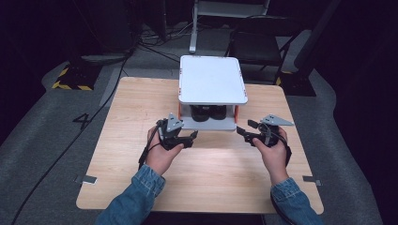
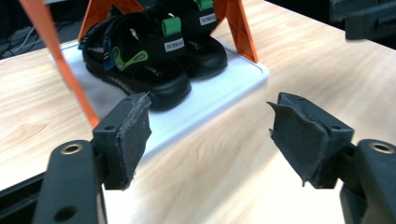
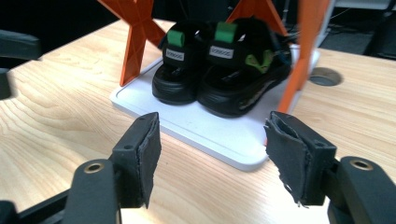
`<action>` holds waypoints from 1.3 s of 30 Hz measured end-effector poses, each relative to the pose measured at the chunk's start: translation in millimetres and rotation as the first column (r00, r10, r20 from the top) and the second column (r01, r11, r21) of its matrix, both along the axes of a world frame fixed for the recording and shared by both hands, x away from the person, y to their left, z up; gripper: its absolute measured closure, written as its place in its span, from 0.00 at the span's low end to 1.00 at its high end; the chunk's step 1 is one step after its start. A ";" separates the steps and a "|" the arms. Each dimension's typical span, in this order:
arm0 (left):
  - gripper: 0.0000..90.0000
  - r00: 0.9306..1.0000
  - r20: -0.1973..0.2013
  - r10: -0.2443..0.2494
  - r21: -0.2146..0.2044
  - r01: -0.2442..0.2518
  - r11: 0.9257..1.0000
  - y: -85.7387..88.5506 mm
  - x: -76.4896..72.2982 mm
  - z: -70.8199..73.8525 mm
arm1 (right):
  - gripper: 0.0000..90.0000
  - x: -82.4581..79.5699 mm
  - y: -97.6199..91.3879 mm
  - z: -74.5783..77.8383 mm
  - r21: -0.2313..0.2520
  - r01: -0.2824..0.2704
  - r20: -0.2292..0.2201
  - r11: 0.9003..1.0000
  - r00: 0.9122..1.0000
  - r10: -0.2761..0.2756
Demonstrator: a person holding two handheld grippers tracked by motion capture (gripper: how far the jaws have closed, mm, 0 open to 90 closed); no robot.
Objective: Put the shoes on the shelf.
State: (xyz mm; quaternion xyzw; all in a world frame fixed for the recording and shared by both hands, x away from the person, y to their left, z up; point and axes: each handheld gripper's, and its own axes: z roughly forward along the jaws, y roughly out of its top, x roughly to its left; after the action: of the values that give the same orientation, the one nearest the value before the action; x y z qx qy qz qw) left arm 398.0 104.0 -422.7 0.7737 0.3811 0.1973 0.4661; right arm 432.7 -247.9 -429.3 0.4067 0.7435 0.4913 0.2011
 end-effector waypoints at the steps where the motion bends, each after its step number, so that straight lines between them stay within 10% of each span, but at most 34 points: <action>1: 0.29 1.000 -0.006 0.008 -0.003 -0.008 1.000 6.2 -4.4 2.8 | 0.36 -2.5 -4.8 2.6 -0.017 -0.003 -0.005 1.000 1.000 0.003; 4: 0.27 1.000 0.008 0.028 0.012 -0.028 1.000 28.7 -13.3 10.0 | 0.33 -10.2 -23.8 11.3 -0.087 -0.019 -0.050 0.996 0.999 0.014; 9: 0.23 0.997 0.000 0.076 0.042 -0.076 0.996 75.6 -23.4 11.6 | 0.19 -21.5 -50.4 18.8 -0.030 -0.029 -0.069 0.999 0.997 0.026; 16: 0.19 0.990 -0.087 0.107 0.079 -0.100 0.992 118.3 -30.9 12.7 | 0.17 -34.9 -81.0 20.6 -0.109 0.011 -0.115 0.994 0.993 -0.024; 21: 0.18 0.977 -0.162 0.142 0.192 -0.110 0.975 141.2 -29.2 0.8 | 0.17 -40.5 -99.9 17.9 -0.106 0.051 -0.122 0.993 0.991 -0.064; 36: 0.19 0.935 -0.268 0.231 0.290 -0.151 0.945 173.9 -21.2 -55.6 | 0.17 -35.9 -135.4 -39.2 -0.136 0.067 -0.172 0.988 0.981 -0.090; 39: 0.18 0.926 -0.246 0.288 0.343 -0.195 0.919 177.3 -15.6 -64.3 | 0.18 -31.0 -135.3 -54.7 -0.151 0.064 -0.190 0.986 0.977 -0.092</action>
State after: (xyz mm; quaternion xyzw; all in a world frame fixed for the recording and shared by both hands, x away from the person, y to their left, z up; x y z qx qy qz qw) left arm 382.4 281.3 -487.0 0.8045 0.5029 0.1955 0.2484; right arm 401.6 -383.2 -484.0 0.4666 0.7767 0.3853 0.1748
